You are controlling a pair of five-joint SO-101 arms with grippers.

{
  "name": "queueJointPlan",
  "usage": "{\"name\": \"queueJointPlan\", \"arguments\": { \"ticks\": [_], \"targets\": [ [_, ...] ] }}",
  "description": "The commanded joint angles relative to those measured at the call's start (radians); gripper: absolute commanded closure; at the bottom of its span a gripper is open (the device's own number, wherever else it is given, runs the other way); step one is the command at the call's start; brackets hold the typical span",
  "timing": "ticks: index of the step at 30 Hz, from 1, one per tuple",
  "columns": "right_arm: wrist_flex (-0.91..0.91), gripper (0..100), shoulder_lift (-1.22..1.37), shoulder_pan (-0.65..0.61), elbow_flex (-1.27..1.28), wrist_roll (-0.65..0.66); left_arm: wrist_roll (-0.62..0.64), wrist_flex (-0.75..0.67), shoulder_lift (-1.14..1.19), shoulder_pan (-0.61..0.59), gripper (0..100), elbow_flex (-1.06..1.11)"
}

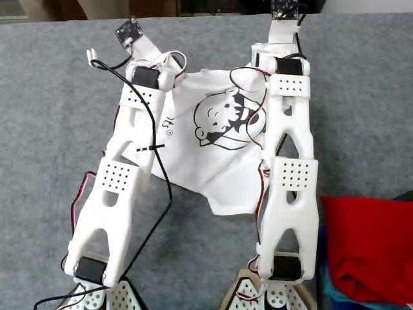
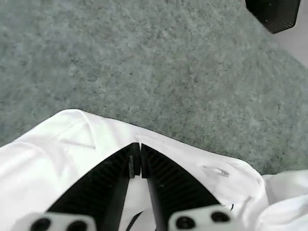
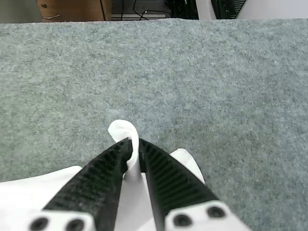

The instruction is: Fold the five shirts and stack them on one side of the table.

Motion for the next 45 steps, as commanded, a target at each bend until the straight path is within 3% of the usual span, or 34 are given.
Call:
{"name": "queueJointPlan", "arguments": {
  "ticks": [1,11,16,21,26,35,45],
  "targets": [
    [-0.021,99.4,-0.004,0.018,-0.004,-0.011,0.006,0.028,-0.096,-0.026,98,-0.054],
    [0.031,99.4,-0.041,0.019,-0.077,-0.071,0.006,0.068,-0.291,-0.069,98,-0.054],
    [0.288,99.4,-0.104,0.007,-0.297,-0.081,-0.015,0.137,-0.401,-0.075,98,-0.052],
    [0.506,99.4,-0.142,-0.03,-0.521,-0.072,-0.115,0.305,-0.542,-0.103,98,-0.048],
    [0.637,99.4,-0.295,-0.041,-0.506,-0.043,-0.138,0.414,-0.641,-0.189,98,-0.046],
    [0.703,99.4,-0.636,-0.042,-0.513,-0.038,-0.169,0.477,-0.855,-0.295,98,-0.029],
    [0.617,99.4,-1.044,-0.042,-0.51,-0.038,-0.339,0.477,-1.228,-0.29,98,-0.029]
  ]
}}
